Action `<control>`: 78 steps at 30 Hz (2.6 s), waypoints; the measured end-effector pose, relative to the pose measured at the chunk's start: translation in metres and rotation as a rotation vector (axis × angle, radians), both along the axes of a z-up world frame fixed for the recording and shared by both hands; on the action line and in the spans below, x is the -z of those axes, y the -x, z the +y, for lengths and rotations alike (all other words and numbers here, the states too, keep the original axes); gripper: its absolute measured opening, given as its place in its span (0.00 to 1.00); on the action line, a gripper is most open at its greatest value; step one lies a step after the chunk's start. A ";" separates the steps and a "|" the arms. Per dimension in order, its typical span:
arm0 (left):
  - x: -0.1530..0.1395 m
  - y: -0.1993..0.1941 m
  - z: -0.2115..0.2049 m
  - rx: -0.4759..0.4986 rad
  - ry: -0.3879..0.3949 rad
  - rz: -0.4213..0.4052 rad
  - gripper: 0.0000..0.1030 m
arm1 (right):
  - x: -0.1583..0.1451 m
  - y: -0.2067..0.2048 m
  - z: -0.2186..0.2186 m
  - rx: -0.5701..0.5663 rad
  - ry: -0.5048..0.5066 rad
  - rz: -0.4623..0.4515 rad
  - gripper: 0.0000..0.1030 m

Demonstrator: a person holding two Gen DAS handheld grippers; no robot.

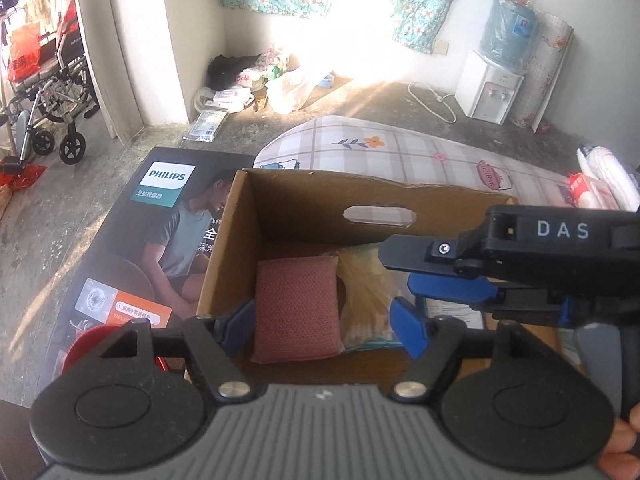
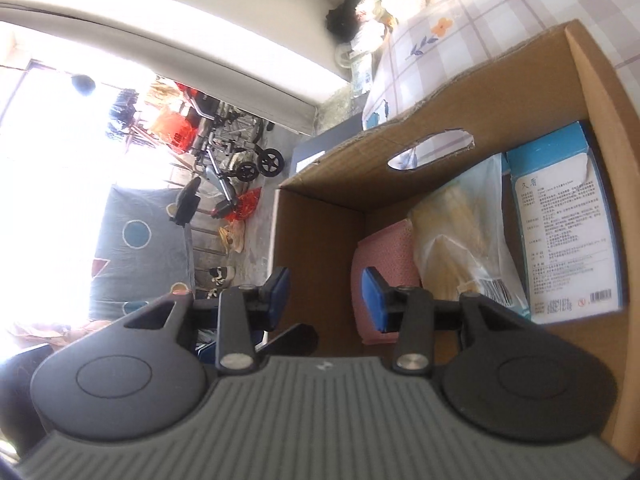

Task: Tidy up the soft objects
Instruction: 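Lower the pink pad into the cardboard box and open the right gripper, then move the right gripper to the blue-and-white wet-wipes pack beside the pig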

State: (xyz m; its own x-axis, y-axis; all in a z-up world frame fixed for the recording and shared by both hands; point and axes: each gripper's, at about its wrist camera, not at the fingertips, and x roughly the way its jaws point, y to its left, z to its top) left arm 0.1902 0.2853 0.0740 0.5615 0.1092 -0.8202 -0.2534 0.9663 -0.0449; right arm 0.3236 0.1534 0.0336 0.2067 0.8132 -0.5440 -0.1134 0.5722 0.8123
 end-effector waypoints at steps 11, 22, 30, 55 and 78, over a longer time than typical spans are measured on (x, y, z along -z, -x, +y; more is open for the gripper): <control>-0.037 0.064 -0.124 0.232 0.093 -0.164 0.81 | -0.059 0.100 -0.190 0.120 -0.069 -0.205 0.49; -0.006 0.047 -0.294 0.480 0.125 -0.161 0.81 | -0.039 0.158 -0.392 0.365 0.091 -0.265 0.51; 0.042 -0.004 -0.367 0.503 0.089 -0.096 0.56 | 0.003 0.126 -0.446 0.410 0.185 -0.207 0.50; 0.127 -0.068 -0.391 0.520 0.045 0.101 0.32 | 0.077 0.002 -0.412 0.125 0.412 -0.027 0.65; 0.119 -0.079 -0.370 0.478 0.330 0.183 0.64 | 0.088 0.027 -0.457 0.308 0.058 0.122 0.49</control>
State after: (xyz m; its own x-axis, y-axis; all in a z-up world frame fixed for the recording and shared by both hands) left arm 0.2694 -0.0848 -0.0455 0.3327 -0.3971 -0.8554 0.1730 0.9173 -0.3585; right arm 0.2966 -0.3040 -0.0545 0.3681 0.6899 -0.6233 0.1679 0.6100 0.7744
